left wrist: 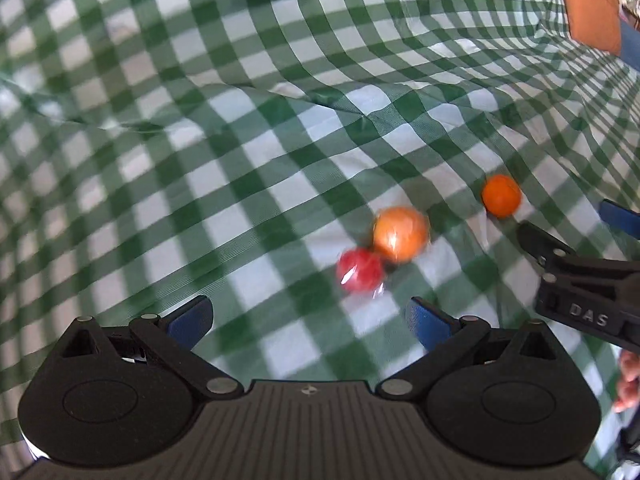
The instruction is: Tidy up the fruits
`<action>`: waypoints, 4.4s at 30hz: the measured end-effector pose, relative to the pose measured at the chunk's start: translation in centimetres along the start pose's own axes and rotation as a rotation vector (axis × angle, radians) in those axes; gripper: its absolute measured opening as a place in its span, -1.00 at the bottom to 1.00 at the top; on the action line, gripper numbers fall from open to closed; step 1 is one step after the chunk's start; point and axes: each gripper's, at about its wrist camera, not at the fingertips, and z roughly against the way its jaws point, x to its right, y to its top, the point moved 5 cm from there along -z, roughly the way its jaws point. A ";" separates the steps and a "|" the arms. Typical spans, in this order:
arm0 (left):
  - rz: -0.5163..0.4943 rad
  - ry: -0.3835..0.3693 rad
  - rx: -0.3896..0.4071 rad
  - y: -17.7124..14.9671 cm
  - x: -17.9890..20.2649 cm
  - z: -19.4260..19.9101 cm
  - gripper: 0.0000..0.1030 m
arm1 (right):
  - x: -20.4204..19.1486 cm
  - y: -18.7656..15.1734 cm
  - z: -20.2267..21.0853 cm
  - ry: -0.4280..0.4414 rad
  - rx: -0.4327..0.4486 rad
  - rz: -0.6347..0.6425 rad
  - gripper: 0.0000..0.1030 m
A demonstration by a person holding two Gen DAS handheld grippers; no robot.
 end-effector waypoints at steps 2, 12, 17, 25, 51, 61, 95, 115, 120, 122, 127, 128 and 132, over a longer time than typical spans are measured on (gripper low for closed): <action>0.011 -0.024 -0.011 0.8 0.2 -1.8 0.99 | -0.1 0.6 -2.3 0.001 0.014 -0.002 0.96; 0.000 -0.072 0.005 1.0 2.1 -2.7 -0.36 | -1.3 0.0 -6.7 0.037 0.001 0.027 -0.29; 0.034 -0.076 0.008 -0.2 1.6 1.4 -0.36 | 1.0 -0.3 -5.9 -0.049 0.018 -0.050 -0.30; 0.084 0.066 -0.050 -7.1 -1.0 12.8 -0.35 | 2.2 0.2 5.9 -0.052 0.080 -0.014 -0.29; 0.334 0.149 0.037 -29.2 -6.7 37.3 -0.35 | -14.7 -7.9 40.1 0.576 0.040 0.267 -0.29; 0.410 0.135 0.061 -31.8 -7.6 38.1 -0.35 | -16.1 -9.0 42.1 0.578 0.040 0.359 -0.29; 0.434 0.133 -0.040 -24.4 -15.9 22.3 -0.35 | -22.8 -8.9 25.9 0.469 -0.208 0.429 -0.29; 0.327 0.178 -0.027 -23.7 -14.7 19.6 0.99 | -26.2 -9.2 20.5 0.434 -0.243 0.443 0.78; 0.335 0.217 -0.064 -27.4 -13.5 23.2 0.99 | -23.8 -10.5 24.9 0.435 -0.282 0.437 0.92; 0.356 0.225 -0.058 -29.1 -13.1 25.0 0.99 | -22.5 -11.1 27.1 0.440 -0.263 0.429 0.94; 0.365 0.256 -0.042 -31.8 -11.8 27.6 0.99 | -20.3 -11.8 31.1 0.423 -0.158 0.406 0.98; 0.364 0.258 -0.036 -31.7 -11.7 28.0 0.99 | -20.0 -11.6 31.3 0.423 -0.148 0.406 0.98; 0.368 0.279 -0.005 -31.4 -11.2 29.2 0.99 | -19.5 -11.4 33.0 0.437 -0.100 0.399 0.98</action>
